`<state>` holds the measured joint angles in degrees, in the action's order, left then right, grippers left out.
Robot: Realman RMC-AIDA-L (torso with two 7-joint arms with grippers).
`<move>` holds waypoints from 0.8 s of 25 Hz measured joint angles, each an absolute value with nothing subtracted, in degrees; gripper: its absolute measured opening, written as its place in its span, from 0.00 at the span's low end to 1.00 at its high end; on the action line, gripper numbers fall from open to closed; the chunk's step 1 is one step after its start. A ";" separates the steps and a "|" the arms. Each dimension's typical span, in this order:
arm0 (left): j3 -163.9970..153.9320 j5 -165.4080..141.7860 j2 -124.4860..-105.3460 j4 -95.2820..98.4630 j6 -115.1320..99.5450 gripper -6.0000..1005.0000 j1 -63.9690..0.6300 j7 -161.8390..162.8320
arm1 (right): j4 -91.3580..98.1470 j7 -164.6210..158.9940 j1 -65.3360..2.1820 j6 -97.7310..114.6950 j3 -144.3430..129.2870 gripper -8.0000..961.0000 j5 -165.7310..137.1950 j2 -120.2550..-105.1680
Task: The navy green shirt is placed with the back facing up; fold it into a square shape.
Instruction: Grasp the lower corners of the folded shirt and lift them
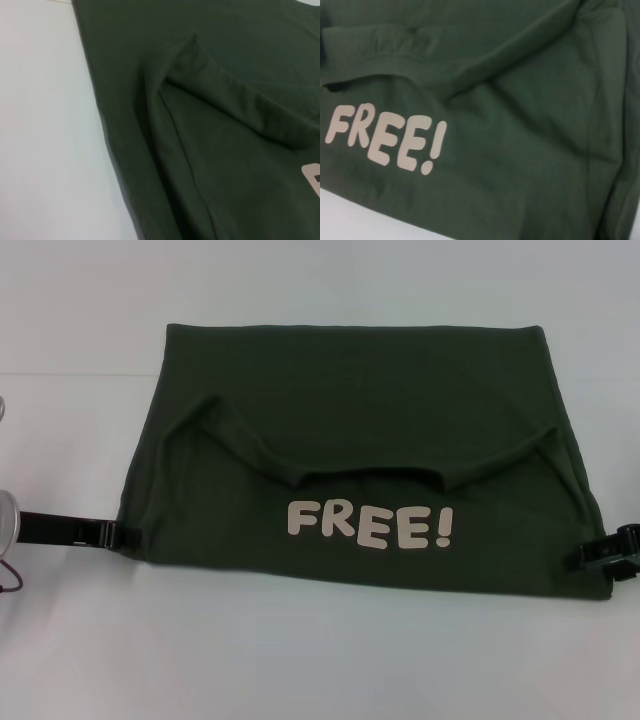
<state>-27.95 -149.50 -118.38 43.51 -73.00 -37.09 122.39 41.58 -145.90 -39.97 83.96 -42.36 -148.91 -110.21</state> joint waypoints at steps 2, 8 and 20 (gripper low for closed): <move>-27.95 -149.50 -118.38 43.51 -73.02 0.02 -37.09 122.41 | 41.57 -145.87 -39.89 83.80 -42.36 0.92 -148.95 -110.10; -27.95 -149.50 -118.38 43.51 -73.00 0.03 -37.22 122.52 | 41.37 -145.23 -39.97 82.90 -42.36 0.92 -148.98 -110.55; -27.95 -149.50 -118.29 43.50 -72.95 0.04 -37.51 122.61 | 39.96 -145.07 -40.29 80.43 -43.57 0.92 -148.97 -111.28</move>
